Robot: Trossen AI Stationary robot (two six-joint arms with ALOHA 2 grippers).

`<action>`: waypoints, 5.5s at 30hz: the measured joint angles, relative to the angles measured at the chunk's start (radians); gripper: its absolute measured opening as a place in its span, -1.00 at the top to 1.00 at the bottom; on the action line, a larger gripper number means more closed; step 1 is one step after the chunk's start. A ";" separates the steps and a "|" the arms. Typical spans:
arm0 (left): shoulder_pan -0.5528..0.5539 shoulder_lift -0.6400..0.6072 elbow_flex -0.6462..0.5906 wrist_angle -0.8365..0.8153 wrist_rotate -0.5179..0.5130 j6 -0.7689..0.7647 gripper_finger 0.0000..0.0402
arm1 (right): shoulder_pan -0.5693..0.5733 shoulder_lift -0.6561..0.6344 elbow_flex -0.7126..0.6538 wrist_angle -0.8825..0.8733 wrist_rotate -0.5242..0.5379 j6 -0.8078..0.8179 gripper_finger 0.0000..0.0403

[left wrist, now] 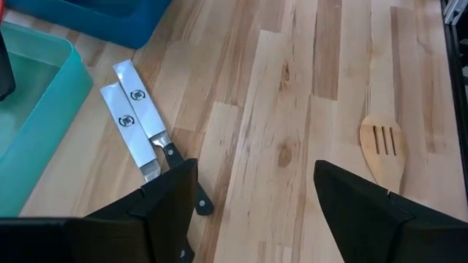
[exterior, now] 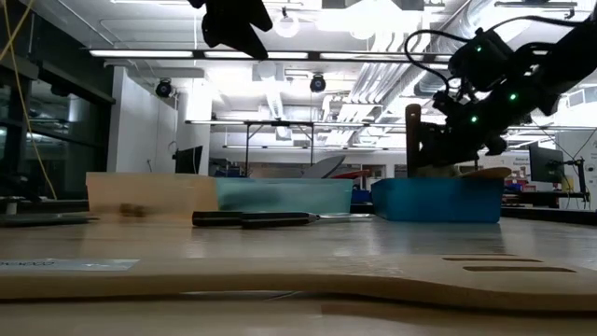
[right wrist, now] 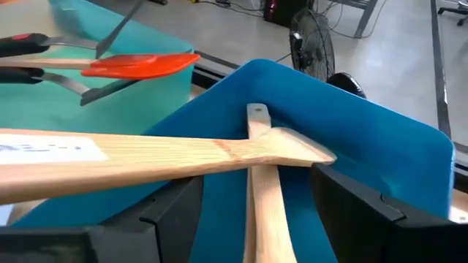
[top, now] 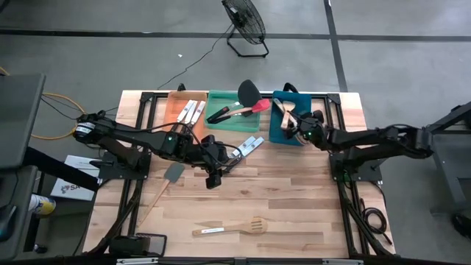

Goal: Pick & Place Kitchen Items
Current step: Put the brown serving spoon into the blue bin, then put the brown serving spoon the blue bin

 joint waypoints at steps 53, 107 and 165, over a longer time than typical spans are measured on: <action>0.000 0.000 0.000 -0.036 -0.002 -0.045 -0.34 | 0.000 -0.364 0.001 -0.282 -0.110 0.116 -0.21; -0.302 0.000 0.001 -0.164 0.004 -0.230 -0.34 | 0.587 -0.571 0.001 -0.282 -0.299 0.088 -0.21; -0.537 0.443 0.001 -0.059 0.195 -0.491 -0.34 | 0.966 -0.227 0.001 -0.089 0.058 0.344 -0.21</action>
